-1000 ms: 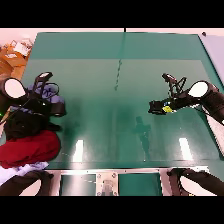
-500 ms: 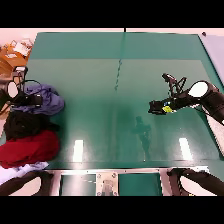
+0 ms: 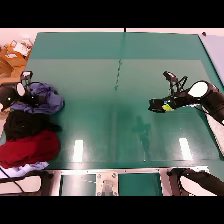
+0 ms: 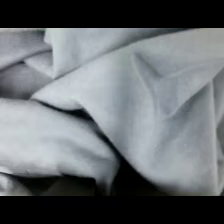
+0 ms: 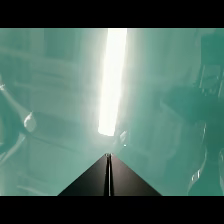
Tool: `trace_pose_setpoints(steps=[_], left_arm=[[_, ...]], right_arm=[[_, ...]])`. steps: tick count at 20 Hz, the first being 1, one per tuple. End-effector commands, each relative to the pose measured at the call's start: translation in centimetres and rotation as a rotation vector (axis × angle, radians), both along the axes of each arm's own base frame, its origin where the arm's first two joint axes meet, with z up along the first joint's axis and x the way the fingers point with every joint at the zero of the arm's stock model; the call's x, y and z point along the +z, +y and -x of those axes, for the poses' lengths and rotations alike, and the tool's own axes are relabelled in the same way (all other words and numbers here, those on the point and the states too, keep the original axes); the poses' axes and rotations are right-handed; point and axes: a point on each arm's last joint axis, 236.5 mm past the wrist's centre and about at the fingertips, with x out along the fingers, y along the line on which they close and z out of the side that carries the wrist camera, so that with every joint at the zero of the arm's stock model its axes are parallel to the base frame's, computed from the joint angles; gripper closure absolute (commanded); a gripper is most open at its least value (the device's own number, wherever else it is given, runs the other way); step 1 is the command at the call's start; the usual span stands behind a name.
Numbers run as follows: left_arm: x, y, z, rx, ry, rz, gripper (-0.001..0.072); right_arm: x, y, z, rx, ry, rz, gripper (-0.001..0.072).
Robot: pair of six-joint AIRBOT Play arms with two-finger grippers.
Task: Fold the shirts.
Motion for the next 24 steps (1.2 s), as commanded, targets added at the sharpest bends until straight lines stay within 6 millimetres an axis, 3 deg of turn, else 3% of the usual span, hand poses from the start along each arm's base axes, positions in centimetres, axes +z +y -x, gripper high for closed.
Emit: trace_pose_setpoints(steps=[1, 4, 6, 8, 10, 11, 13, 15, 17, 18, 19, 21, 24], left_arm=[[4.9, -2.4, -2.1, -0.044, -0.043, 0.083, 0.0687], [16.3, -9.0, -5.2, -0.2, -0.246, 0.125, 0.0688], [23.0, -15.1, -5.0, -0.34, -0.354, 0.141, 0.0688], [27.8, -22.3, -3.2, -0.48, -0.428, 0.23, 0.0688], [30.5, -29.6, -0.7, -0.617, -0.466, 0.354, 0.0688], [30.8, -32.9, 0.7, -0.677, -0.469, 0.403, 0.0687], [29.2, -37.9, 3.1, -0.772, -0.412, 0.442, 0.0687], [25.7, -42.1, 4.9, -0.833, -0.31, 0.463, 0.0686], [21.1, -46.0, 6.9, -0.887, -0.181, 0.484, 0.0675], [18.8, -47.7, 8.1, -0.908, -0.109, 0.502, 0.0317], [16.9, -48.5, 8.9, -0.906, -0.046, 0.513, -0.0004], [14.7, -47.3, 9.1, -0.892, 0.047, 0.487, 0.0002], [13.8, -40.9, 7.7, -0.811, 0.177, 0.434, 0.0002]], right_arm=[[0.1, 0.0, -0.3, -0.006, -0.014, 0.0, 0.07], [0.3, 0.0, -0.5, -0.005, -0.018, 0.0, 0.0701], [0.9, 0.1, -0.8, -0.001, -0.029, -0.002, 0.07], [2.5, 0.0, -1.2, 0.007, -0.042, -0.006, 0.07], [4.9, -0.7, -2.0, 0.003, -0.062, -0.011, 0.0701], [6.2, -1.2, -2.4, -0.005, -0.077, -0.012, 0.07], [8.3, -2.4, -3.3, -0.028, -0.106, -0.012, 0.07], [9.6, -3.6, -3.8, -0.06, -0.125, -0.012, 0.07], [9.5, -4.4, -4.0, -0.082, -0.124, -0.01, 0.0672], [9.4, -4.7, -4.0, -0.09, -0.119, -0.009, 0.0462], [9.3, -5.0, -4.0, -0.096, -0.118, -0.006, 0.0344], [9.2, -6.3, -4.2, -0.127, -0.118, 0.004, 0.0343], [8.4, -9.5, -4.3, -0.222, -0.106, 0.008, 0.0344]])
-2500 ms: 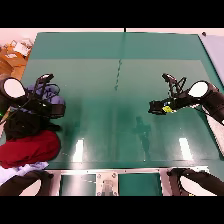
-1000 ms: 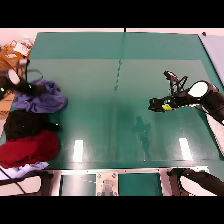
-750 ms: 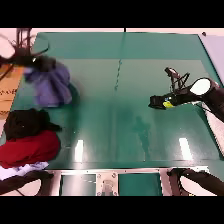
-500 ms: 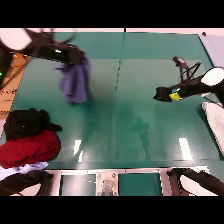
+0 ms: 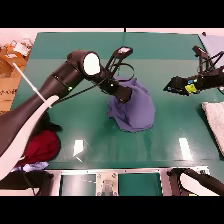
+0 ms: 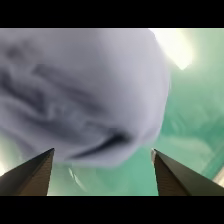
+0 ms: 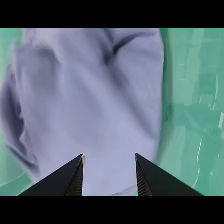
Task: Fold the shirts.
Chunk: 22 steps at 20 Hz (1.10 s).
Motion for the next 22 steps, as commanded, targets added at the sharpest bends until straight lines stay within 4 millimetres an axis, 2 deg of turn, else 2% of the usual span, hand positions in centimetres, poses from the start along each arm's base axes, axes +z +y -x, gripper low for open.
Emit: trace_pose_setpoints(steps=[1, 3, 5, 7, 9, 13, 15, 16, 17, 18, 19, 20, 21, 22], left_arm=[[-2.6, 6.1, -0.2, 0.042, 0.172, -0.117, 0.0002], [-4.2, 9.6, -1.6, 0.145, 0.239, -0.131, 0.0002], [-7.0, 10.4, -1.8, 0.213, 0.304, -0.096, 0.0001], [-10.3, 9.0, -1.8, 0.288, 0.335, -0.014, 0.0002], [-12.8, 6.7, -2.6, 0.379, 0.349, 0.107, 0.0002], [-14.0, 2.2, -5.7, 0.472, 0.333, 0.322, 0.0003], [-14.9, 1.6, -6.8, 0.525, 0.327, 0.353, 0.0003], [-15.7, 1.7, -7.2, 0.54, 0.32, 0.349, 0.0028], [-16.4, 1.8, -7.3, 0.55, 0.326, 0.343, 0.0249], [-17.0, 1.9, -7.2, 0.542, 0.327, 0.333, 0.0592], [-17.1, 1.8, -6.9, 0.506, 0.322, 0.324, 0.0685], [-16.9, 2.2, -6.4, 0.475, 0.335, 0.315, 0.0686], [-16.7, 3.1, -5.9, 0.444, 0.348, 0.293, 0.0686], [-16.1, 4.8, -5.8, 0.413, 0.347, 0.261, 0.0686]], right_arm=[[-1.4, -3.8, -0.1, -0.114, 0.014, -0.001, 0.0344], [-4.4, -5.5, 0.1, -0.201, 0.055, -0.043, 0.0343], [-7.8, -5.9, -0.1, -0.237, 0.108, -0.104, 0.0343], [-10.4, -4.7, -1.3, -0.194, 0.135, -0.166, 0.0343], [-12.3, -3.5, -3.3, -0.189, 0.146, -0.253, 0.0343], [-15.4, -2.2, -7.2, -0.169, 0.181, -0.315, 0.0343], [-16.5, -1.3, -8.6, -0.142, 0.192, -0.314, 0.0343], [-16.8, -0.9, -9.2, -0.13, 0.192, -0.312, 0.0343], [-17.0, -0.5, -9.7, -0.12, 0.191, -0.311, 0.0343], [-17.1, -0.1, -10.2, -0.111, 0.188, -0.31, 0.0343], [-17.1, 0.0, -10.5, -0.106, 0.185, -0.308, 0.0342], [-17.1, 0.1, -10.7, -0.102, 0.179, -0.306, 0.0336], [-16.8, 0.0, -11.1, -0.103, 0.169, -0.304, 0.0269], [-16.5, -0.1, -11.4, -0.102, 0.158, -0.302, 0.0236]])
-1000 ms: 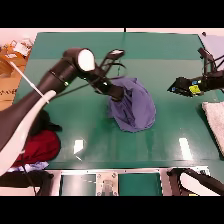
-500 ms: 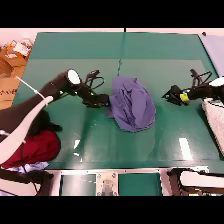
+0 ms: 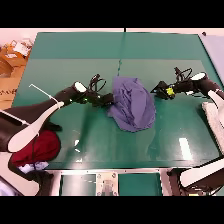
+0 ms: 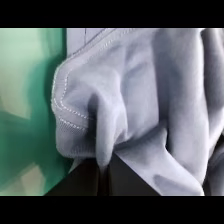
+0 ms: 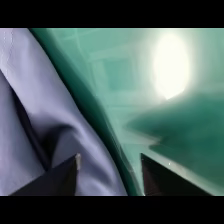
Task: Fold the shirts.
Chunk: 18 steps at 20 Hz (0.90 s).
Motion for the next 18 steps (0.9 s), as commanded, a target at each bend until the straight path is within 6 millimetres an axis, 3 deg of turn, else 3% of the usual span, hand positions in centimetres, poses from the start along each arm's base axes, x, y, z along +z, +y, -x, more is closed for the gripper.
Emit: trace_pose_setpoints(steps=[1, 4, 6, 8, 11, 12, 14, 15, 16, 18], left_arm=[[0.4, 3.9, 0.5, -0.09, 0.007, -0.067, 0.0686], [1.9, 10.0, 0.9, -0.123, 0.053, -0.124, 0.0686], [1.9, 12.6, 2.2, -0.187, 0.09, -0.132, 0.0685], [1.6, 13.9, 2.2, -0.196, 0.094, -0.149, 0.0685], [1.6, 14.0, 1.5, -0.187, 0.061, -0.155, 0.0685], [1.5, 14.0, 1.4, -0.185, 0.06, -0.156, 0.0685], [1.5, 14.1, 1.5, -0.188, 0.061, -0.159, 0.0684], [1.5, 14.1, 1.5, -0.188, 0.061, -0.16, 0.0684], [1.5, 14.1, 1.5, -0.189, 0.06, -0.163, 0.0684], [1.4, 14.8, 1.7, -0.197, 0.064, -0.187, 0.0686]], right_arm=[[0.3, 0.2, -1.4, 0.006, -0.028, 0.003, 0.0231], [0.6, 2.0, -1.7, 0.02, -0.037, -0.026, 0.0217], [0.3, 4.2, -1.6, 0.044, -0.031, -0.049, 0.0218], [0.0, 7.2, -1.5, 0.072, -0.023, -0.084, 0.0225], [-0.7, 11.1, -2.2, 0.083, -0.047, -0.1, 0.0226], [-0.7, 12.1, -2.7, 0.065, -0.064, -0.111, 0.0255], [-0.5, 13.7, -3.9, 0.025, -0.091, -0.141, 0.0385], [-0.4, 14.4, -4.1, 0.025, -0.097, -0.153, 0.0503], [-0.2, 14.8, -4.1, 0.052, -0.117, -0.145, 0.0707], [0.8, 14.8, -4.4, 0.07, -0.135, -0.152, 0.0702]])
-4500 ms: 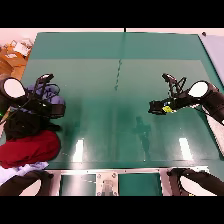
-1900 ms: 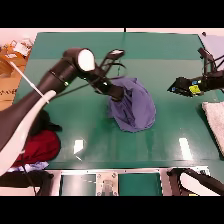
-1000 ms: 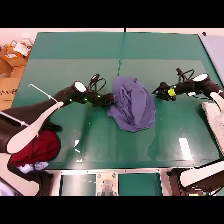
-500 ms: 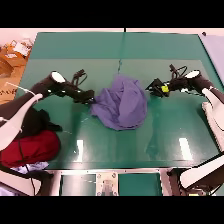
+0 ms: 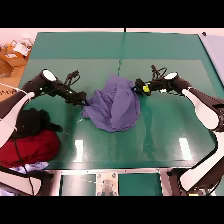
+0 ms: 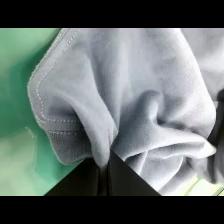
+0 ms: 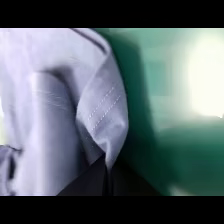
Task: Fold the shirts.
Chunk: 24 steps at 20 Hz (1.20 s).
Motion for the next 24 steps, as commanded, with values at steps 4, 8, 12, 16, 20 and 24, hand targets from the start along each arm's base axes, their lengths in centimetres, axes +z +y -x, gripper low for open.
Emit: trace_pose_setpoints(steps=[4, 8, 12, 16, 20, 24], left_arm=[[3.7, 7.0, -1.2, 0.079, -0.102, -0.213, 0.0686], [13.9, 10.0, -2.4, 0.193, -0.375, -0.212, 0.0685], [30.2, 9.8, -1.1, 0.256, -0.786, -0.153, 0.0685], [45.0, 9.8, 4.9, 0.279, -1.139, -0.118, 0.0685], [48.9, 10.4, 7.9, 0.277, -1.234, -0.154, 0.0684], [43.0, 10.0, 6.1, 0.229, -1.055, -0.167, 0.0684]], right_arm=[[7.9, -5.1, -1.6, -0.028, -0.157, 0.02, 0.0702], [19.1, -9.9, 1.1, -0.049, -0.31, 0.019, 0.0702], [32.9, -11.3, 6.5, -0.079, -0.602, 0.088, 0.0701], [45.2, -12.7, 14.7, -0.164, -0.919, 0.216, 0.0701], [49.0, -14.0, 19.3, -0.245, -1.031, 0.322, 0.0701], [43.6, -13.1, 18.7, -0.194, -0.857, 0.255, 0.07]])
